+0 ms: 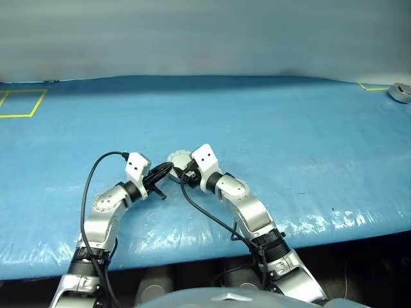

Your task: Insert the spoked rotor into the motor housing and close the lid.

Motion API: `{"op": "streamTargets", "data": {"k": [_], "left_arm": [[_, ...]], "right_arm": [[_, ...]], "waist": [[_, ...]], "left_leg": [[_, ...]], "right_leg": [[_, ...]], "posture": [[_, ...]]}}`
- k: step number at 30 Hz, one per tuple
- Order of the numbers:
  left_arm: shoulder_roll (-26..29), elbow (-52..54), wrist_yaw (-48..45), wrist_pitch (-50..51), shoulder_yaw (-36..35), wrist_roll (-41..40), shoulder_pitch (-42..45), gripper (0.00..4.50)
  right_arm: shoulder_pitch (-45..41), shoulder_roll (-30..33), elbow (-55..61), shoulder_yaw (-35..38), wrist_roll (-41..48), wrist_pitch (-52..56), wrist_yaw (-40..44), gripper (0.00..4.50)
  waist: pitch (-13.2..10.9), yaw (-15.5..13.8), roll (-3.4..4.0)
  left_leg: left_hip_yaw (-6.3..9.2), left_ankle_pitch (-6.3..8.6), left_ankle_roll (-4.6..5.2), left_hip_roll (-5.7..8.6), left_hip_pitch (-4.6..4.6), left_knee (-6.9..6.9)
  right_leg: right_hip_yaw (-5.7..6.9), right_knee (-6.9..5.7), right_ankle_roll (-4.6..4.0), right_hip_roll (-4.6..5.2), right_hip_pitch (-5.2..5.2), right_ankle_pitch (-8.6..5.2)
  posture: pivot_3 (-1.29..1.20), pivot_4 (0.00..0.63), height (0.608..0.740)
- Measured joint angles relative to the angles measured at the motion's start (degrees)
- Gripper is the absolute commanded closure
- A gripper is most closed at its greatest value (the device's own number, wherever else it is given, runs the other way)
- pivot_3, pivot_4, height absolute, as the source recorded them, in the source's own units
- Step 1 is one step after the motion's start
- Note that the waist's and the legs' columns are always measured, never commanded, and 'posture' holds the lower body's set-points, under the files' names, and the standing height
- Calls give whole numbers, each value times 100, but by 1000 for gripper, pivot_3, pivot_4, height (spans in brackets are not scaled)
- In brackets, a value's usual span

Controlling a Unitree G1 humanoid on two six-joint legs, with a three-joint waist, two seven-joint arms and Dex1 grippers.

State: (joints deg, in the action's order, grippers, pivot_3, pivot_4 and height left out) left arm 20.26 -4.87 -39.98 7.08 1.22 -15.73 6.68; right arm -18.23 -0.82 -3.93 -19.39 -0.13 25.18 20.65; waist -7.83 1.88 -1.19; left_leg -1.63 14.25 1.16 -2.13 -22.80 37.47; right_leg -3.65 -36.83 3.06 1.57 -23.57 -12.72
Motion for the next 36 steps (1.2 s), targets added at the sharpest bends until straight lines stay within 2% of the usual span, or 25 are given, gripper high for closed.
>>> {"op": "streamTargets", "data": {"k": [15,16,18,19,24,31,36], "left_arm": [[55,-159,-125,-168,99,208,41,4500],[54,-171,-125,-191,114,232,50,4500],[51,-198,-123,-257,131,295,48,4500],[45,-202,-111,-267,136,322,54,4500],[18,-246,-103,-261,112,334,90,4500],[23,-297,-134,-246,101,337,165,4500],[33,-306,-153,-248,124,348,186,4500]], "right_arm": [[19,-16,1,-4,2,-15,-57,1459],[43,-13,3,-7,2,-37,-48,724],[128,12,49,-32,37,-138,54,106],[160,18,72,-48,40,-158,72,46],[331,179,267,-26,166,-271,331,46],[573,353,423,42,359,-1143,607,46],[583,219,812,672,1062,-1057,635,46]], "waist": [[24,-29,-1],[25,-37,-2],[28,-46,-2],[29,-48,-2],[30,-50,-2],[20,-51,8],[18,-69,6]], "left_leg": [[2,1,1,-2,18,0],[3,1,1,-2,18,0],[3,2,2,-2,18,0],[2,2,2,-2,20,0],[0,1,3,-4,22,3],[-3,1,3,-3,-10,2],[-1,1,4,-2,-12,2]], "right_leg": [[1,2,2,5,-5,-5],[1,2,2,5,-5,-5],[1,4,2,7,-4,-5],[1,4,2,7,-4,-5],[2,3,24,10,-4,-17],[0,-1,22,8,-8,-14],[0,1,22,8,-7,-14]], "posture": [[0,150,740],[0,150,740],[0,150,740],[0,150,740],[0,150,740],[0,150,740],[0,150,740]]}}
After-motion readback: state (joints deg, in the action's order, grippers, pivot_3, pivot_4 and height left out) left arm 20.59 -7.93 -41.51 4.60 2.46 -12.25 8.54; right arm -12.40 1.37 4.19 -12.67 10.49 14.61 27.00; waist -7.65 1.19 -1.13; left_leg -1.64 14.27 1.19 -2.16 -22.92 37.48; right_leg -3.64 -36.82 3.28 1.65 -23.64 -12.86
